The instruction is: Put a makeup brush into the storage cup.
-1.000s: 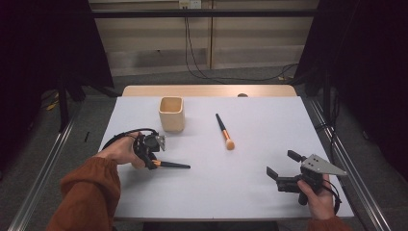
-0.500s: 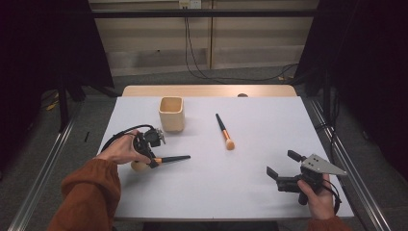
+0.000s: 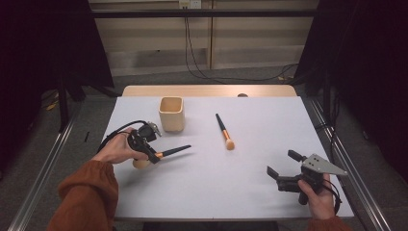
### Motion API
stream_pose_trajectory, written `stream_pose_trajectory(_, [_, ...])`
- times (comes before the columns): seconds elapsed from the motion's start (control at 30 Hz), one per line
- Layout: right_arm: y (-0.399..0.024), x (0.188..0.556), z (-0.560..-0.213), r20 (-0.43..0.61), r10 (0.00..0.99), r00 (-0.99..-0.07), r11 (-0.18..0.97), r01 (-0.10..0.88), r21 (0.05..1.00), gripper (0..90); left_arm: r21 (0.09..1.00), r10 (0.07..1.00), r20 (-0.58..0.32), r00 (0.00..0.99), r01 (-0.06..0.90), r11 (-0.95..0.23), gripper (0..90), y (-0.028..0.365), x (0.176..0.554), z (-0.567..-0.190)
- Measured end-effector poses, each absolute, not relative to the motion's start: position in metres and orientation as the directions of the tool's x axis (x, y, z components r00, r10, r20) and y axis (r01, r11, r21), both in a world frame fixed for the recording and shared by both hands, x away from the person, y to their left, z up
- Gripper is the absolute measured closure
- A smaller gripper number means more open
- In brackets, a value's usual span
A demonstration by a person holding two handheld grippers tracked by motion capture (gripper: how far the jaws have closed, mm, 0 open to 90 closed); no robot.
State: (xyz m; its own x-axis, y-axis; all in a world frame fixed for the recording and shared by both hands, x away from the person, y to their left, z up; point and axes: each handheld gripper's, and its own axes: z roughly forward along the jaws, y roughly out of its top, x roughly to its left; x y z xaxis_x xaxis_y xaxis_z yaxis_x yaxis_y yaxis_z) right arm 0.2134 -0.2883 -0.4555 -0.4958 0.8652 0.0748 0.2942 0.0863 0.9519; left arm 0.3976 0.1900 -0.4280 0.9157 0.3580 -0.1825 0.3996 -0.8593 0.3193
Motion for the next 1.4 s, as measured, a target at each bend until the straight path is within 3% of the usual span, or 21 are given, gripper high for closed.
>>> stream_pose_trajectory(0.43, [-0.289, 0.213, -0.455, 0.077, 0.867, -0.493, 0.082, 0.293, 0.953, 0.0, 0.547, 0.43, -0.292, 0.854, 0.518, -0.658, 66.5, 0.207, 0.381, -0.42])
stream_pose_trajectory(0.7, [-0.288, 0.214, -0.455, 0.076, 0.866, -0.495, 0.082, 0.289, 0.954, 0.0, 0.616, 0.463, -0.276, 0.842, 0.525, -0.588, 66.4, 0.208, 0.366, -0.423])
stream_pose_trajectory(0.83, [-0.288, 0.214, -0.455, 0.082, 0.868, -0.49, 0.074, 0.291, 0.954, 0.0, 0.657, 0.471, -0.309, 0.826, 0.543, -0.523, 66.4, 0.208, 0.36, -0.426])
stream_pose_trajectory(1.4, [-0.289, 0.213, -0.455, 0.089, 0.871, -0.483, 0.061, 0.286, 0.956, 0.0, 0.789, 0.524, -0.287, 0.802, 0.509, -0.346, 66.5, 0.211, 0.325, -0.424])
